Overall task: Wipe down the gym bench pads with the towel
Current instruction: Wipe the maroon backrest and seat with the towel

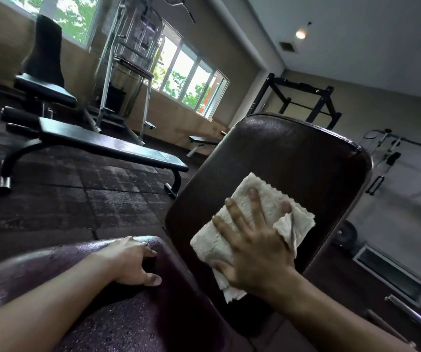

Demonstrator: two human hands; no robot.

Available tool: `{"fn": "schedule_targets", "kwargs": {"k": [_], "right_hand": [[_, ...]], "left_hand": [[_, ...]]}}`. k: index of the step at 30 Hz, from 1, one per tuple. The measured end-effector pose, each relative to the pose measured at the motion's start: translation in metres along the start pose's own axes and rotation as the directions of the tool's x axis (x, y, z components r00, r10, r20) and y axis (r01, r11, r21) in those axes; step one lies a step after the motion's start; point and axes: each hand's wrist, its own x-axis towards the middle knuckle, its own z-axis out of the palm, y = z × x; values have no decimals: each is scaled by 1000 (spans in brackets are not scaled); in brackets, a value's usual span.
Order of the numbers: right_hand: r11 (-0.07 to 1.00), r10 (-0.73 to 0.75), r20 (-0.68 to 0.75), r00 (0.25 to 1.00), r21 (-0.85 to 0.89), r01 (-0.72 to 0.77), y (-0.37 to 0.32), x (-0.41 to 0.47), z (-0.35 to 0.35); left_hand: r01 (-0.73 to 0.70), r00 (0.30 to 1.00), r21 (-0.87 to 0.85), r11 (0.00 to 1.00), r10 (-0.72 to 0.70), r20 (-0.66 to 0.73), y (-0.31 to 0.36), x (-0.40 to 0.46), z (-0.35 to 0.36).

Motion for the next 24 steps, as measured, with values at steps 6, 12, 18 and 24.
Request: {"fn": "schedule_targets", "kwargs": {"k": [6,12,18,24], "right_hand": [[996,92,55,994,6,-93,9,16,-6],[993,-108,6,994,-37,108,-7,-47,9],[998,36,-14,999,-42,-36,7,-26,-9],[997,-38,-40,998,-68,35,9,-45,-6]], "left_hand": [[-2,1000,-21,1000,2,1,-1,1,1],[-10,1000,3,1000,10,-8,1,-2,-2],[-14,1000,-1,1000,14,-5,4,-5,-2],[-3,1000,-13,1000,3,13,2,-4,-2]]}}
